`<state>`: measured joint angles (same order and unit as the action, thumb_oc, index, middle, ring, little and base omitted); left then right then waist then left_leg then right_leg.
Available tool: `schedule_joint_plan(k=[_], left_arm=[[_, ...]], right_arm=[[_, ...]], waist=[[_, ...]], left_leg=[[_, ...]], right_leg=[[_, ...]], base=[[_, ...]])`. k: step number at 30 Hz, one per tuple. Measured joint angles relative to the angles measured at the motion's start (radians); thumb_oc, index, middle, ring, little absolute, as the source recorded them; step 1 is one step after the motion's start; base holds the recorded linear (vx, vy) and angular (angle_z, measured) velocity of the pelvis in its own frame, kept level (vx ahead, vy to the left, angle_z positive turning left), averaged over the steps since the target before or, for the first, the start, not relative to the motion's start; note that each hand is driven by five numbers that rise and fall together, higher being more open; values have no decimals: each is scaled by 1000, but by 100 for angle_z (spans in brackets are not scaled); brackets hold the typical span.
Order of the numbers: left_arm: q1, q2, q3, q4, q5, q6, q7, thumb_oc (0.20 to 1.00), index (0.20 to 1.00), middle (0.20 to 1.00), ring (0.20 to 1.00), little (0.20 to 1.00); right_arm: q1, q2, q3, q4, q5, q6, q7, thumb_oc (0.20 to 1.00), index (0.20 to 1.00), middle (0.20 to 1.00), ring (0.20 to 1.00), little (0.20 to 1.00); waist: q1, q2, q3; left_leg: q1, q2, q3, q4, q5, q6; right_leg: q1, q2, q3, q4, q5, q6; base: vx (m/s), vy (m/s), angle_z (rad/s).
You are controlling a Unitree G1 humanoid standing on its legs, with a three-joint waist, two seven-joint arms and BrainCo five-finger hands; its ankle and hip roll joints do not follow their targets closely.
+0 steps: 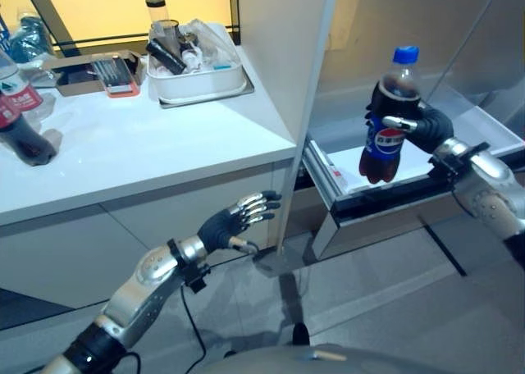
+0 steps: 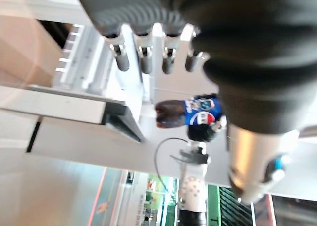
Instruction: Take the drinks into the refrigerator
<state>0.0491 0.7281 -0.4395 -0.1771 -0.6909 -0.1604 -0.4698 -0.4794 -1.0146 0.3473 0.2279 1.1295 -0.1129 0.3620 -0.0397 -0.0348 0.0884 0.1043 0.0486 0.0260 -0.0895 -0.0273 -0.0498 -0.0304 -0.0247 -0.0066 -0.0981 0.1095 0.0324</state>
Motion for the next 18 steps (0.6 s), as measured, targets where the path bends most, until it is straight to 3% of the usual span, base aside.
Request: schedule_joint_plan(k=[5,10,18], left_arm=[[14,6,4,0,-11,-2,2,1000,1000,1000,1000,1000],[6,49,9,0,-12,-4,13,1000,1000,1000,1000,1000],[-53,76,9,1,-9,-29,60,1000,1000,1000,1000,1000]], right_arm=[[-13,-22,2,60,-2,0,-4,200,200,200,200,200],[-81,-43,6,75,-21,-2,-17,200,200,200,200,200],[-298,-61,130,192,-80,-14,-61,200,200,200,200,200]], waist=[[3,-1,12],[0,4,68],[5,29,157]], left_leg=[[-46,0,-4,1,4,-1],[-100,-1,-10,1,15,-3],[-196,9,-59,15,32,-21]], right_leg=[[-44,0,-5,2,3,-1],[-96,-1,-12,6,11,-4],[-169,7,-49,7,18,-13]], base=[[-40,-18,1],[-80,-35,3],[-34,-38,12]])
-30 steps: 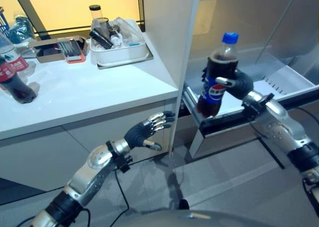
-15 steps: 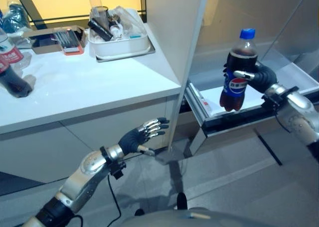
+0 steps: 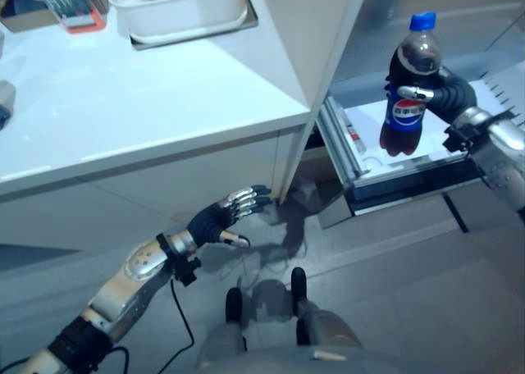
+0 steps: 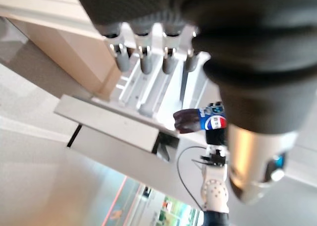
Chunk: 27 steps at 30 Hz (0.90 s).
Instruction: Take the drinks into the refrigerator
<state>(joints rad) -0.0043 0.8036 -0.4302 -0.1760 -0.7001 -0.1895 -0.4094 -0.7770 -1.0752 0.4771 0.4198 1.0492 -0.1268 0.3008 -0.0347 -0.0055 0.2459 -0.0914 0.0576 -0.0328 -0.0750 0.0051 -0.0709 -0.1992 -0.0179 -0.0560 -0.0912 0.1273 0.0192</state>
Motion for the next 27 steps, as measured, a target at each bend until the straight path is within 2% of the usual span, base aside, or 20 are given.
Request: schedule_joint_plan(k=[6,15,19,23,27], left_arm=[[-38,3,-2,1,2,-12,25,1000,1000,1000,1000,1000],[-44,8,-26,2,21,-24,45,1000,1000,1000,1000,1000],[-47,15,-26,2,47,-37,48,1000,1000,1000,1000,1000],[-63,38,-39,2,59,-41,47,1000,1000,1000,1000,1000],[-66,53,-52,2,61,-42,47,1000,1000,1000,1000,1000]], right_arm=[[-78,3,14,89,-57,-61,-7,200,200,200,200,200],[-121,2,59,184,-143,-68,-54,200,200,200,200,200],[-122,2,67,209,-195,-68,-58,200,200,200,200,200],[-120,3,86,298,-236,-64,-69,200,200,200,200,200],[-111,3,84,300,-244,-64,-70,200,200,200,200,200]], waist=[[-3,2,41],[-6,11,48],[-5,29,60],[-5,40,71],[-5,44,77]], left_leg=[[-10,-4,-12,0,1,-2],[-25,-5,-25,1,7,-6],[-24,-3,-26,1,9,-7],[-24,-4,-34,1,12,-8],[-24,-4,-42,1,16,-9]], right_leg=[[-6,-3,-10,0,0,0],[-22,-1,-11,0,8,-10],[-21,0,-11,0,9,-12],[-16,-2,-21,0,9,-12],[-13,-3,-30,0,9,-12]], base=[[8,-35,5],[0,0,0],[-32,0,0],[-34,-1,6],[-31,1,7]])
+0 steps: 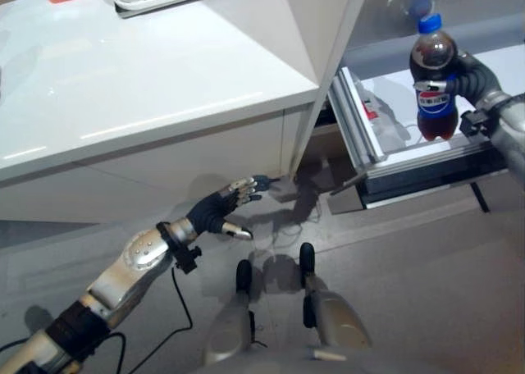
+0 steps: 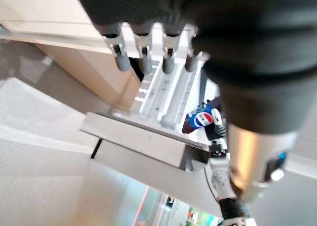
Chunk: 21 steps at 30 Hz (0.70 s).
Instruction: Take the drinks into the refrigerator
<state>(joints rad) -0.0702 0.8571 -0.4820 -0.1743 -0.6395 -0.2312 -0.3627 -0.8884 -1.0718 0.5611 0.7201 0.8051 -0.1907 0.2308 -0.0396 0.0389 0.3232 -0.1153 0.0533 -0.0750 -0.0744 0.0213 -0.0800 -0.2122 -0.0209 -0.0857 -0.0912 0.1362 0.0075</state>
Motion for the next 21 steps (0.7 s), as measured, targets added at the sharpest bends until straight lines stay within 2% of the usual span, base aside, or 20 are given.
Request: schedule_joint_plan(k=[11,21], left_arm=[[-14,39,-11,0,3,-1,-1,1000,1000,1000,1000,1000],[-14,62,-12,-1,10,-2,-2,1000,1000,1000,1000,1000]], right_arm=[[29,43,-5,28,-20,2,2,200,200,200,200,200],[38,43,-5,60,-69,23,18,200,200,200,200,200]], waist=[[4,2,1],[4,11,9]], left_leg=[[0,-1,-9,0,3,0],[2,-1,-10,0,3,0]], right_leg=[[3,-1,-7,0,1,-1],[7,-2,-9,0,1,-1]], base=[[-32,3,2],[-3,1,0]])
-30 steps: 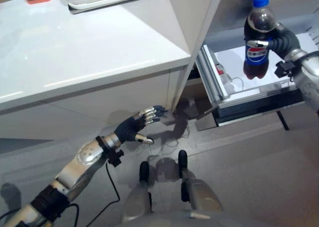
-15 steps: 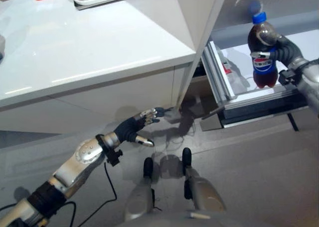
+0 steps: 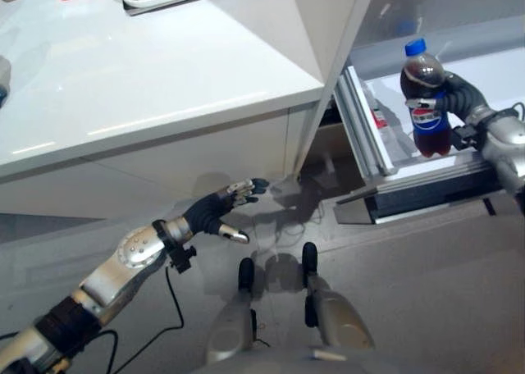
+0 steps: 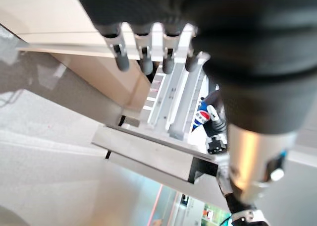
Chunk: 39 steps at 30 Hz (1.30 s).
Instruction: Take the drinks into the refrigerator
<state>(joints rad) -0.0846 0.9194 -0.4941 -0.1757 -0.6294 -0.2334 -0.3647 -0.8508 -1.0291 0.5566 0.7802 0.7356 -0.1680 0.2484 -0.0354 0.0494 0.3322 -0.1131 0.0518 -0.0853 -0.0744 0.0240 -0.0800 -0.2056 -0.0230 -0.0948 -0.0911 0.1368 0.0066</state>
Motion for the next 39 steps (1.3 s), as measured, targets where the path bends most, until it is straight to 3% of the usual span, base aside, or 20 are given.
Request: schedule_joint_plan(k=[17,39], left_arm=[[-5,6,-5,-1,10,0,1,1000,1000,1000,1000,1000],[-2,43,-1,-33,29,0,1,1000,1000,1000,1000,1000]], right_arm=[[-28,0,0,13,-57,21,-16,200,200,200,200,200],[143,-50,-118,-148,-56,18,20,200,200,200,200,200]], waist=[[-1,-13,30],[0,-20,34]], left_leg=[[-5,-1,1,-2,0,0],[-5,0,3,-5,0,0]], right_leg=[[-7,0,1,0,0,0],[-8,1,2,0,-1,1]], base=[[0,0,0],[0,0,0]])
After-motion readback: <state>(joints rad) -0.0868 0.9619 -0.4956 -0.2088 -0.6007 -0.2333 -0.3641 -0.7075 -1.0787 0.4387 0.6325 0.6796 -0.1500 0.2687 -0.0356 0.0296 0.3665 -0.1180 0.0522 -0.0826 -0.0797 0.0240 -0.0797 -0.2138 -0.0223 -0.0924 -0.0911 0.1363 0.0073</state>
